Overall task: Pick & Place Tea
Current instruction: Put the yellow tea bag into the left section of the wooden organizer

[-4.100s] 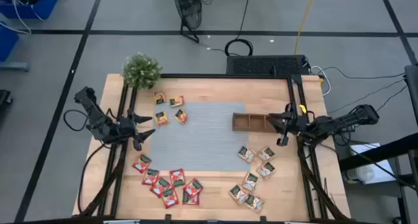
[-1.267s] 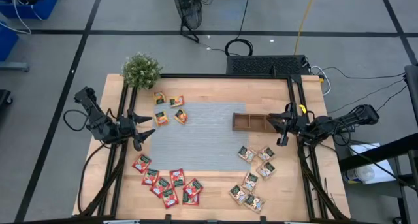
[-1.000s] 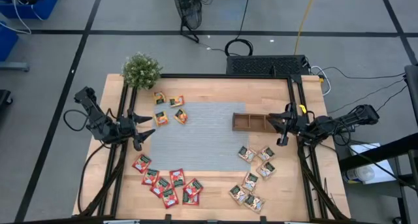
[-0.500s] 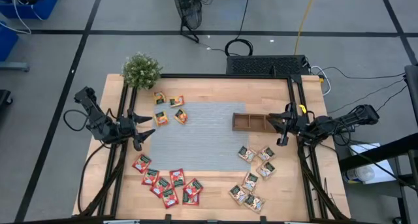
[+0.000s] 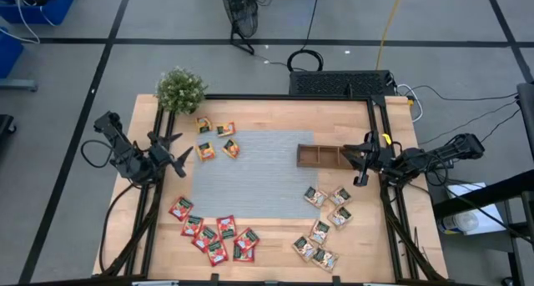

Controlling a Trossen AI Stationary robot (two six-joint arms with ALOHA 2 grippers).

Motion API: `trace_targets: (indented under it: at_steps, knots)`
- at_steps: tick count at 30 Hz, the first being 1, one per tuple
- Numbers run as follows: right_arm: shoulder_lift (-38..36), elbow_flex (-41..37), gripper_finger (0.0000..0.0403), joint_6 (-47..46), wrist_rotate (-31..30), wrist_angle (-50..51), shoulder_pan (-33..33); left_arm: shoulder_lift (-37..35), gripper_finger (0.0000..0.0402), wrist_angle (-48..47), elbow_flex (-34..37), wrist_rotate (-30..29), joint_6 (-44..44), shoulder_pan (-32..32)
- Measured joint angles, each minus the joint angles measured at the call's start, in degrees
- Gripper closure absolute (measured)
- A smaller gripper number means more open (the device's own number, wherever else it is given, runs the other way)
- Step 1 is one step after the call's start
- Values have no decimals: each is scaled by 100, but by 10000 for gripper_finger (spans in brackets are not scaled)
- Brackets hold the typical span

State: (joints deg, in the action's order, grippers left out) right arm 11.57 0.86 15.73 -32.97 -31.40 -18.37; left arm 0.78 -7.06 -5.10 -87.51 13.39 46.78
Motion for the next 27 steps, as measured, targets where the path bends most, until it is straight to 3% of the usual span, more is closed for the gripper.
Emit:
trace_targets:
  at_steps: [8, 19, 24, 27]
  knots:
    - [0, 0, 321, 0, 1, -2, 0, 0, 128, -19, 0, 47, -82, -70]
    - [0, -1, 321, 0, 0, -2, 0, 2, 115, -8, 0, 884, -3422, -343]
    - [-1, 0, 320, 1, 0, -2, 0, 2, 119, 84, 0, 894, -3963, -345]
    - [0, -1, 320, 0, 0, -2, 0, 0, 123, 130, 0, 445, -3996, -405]
